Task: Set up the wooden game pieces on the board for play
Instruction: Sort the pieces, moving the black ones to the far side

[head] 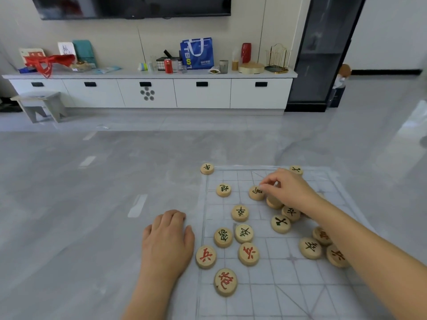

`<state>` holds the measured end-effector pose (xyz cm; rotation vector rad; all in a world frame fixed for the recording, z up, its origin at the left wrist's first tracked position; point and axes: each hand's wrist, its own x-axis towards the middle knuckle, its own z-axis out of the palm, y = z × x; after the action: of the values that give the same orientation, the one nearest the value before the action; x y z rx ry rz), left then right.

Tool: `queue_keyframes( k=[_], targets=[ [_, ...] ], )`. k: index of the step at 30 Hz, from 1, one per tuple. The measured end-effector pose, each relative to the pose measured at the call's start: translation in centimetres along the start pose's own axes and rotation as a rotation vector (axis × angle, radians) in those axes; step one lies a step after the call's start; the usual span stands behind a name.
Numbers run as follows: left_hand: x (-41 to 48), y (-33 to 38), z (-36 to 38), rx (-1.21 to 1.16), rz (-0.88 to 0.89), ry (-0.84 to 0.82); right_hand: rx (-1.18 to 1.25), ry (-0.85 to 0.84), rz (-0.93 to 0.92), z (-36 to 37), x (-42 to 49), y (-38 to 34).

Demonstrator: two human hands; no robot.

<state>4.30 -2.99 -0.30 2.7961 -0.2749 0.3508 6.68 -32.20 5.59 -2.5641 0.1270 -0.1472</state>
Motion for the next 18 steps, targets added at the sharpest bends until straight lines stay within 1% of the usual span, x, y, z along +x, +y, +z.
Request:
queue_keyframes(
  k=[2, 4, 5, 7, 9, 13, 15, 18],
  targets=[
    [0.0, -0.1, 0.0, -0.003, -0.003, -0.006, -0.005, 0.094, 0.004, -0.9, -0.9, 1.0],
    [0.1, -0.1, 0.0, 0.001, -0.004, -0.014, -0.035, 0.138, 0.032, -1.7, -1.6, 2.0],
    [0.1, -0.2, 0.0, 0.007, -0.007, -0.017, -0.049, 0.125, 0.037, -2.0, -2.0, 2.4],
    [0.1, -0.1, -0.1, 0.014, -0.012, -0.017, -0.125, 0.034, 0.027, -2.0, -2.5, 2.7],
    [0.1, -0.1, -0.1, 0.011, -0.019, -0.024, -0.3, -0.051, -0.016, -1.6, -2.5, 2.5],
    [0.0, -0.1, -0.2, 0.007, -0.025, -0.02, -0.57, -0.118, -0.06, -1.1, -1.6, 0.8],
    [0.1, -0.1, -0.2, 0.016, -0.018, -0.021, -0.641, -0.166, -0.068, -1.1, -1.3, 0.2],
    [0.1, -0.1, -0.2, 0.01, -0.01, -0.013, -0.655, -0.227, -0.063, -1.3, -0.9, -0.4]
  ],
)
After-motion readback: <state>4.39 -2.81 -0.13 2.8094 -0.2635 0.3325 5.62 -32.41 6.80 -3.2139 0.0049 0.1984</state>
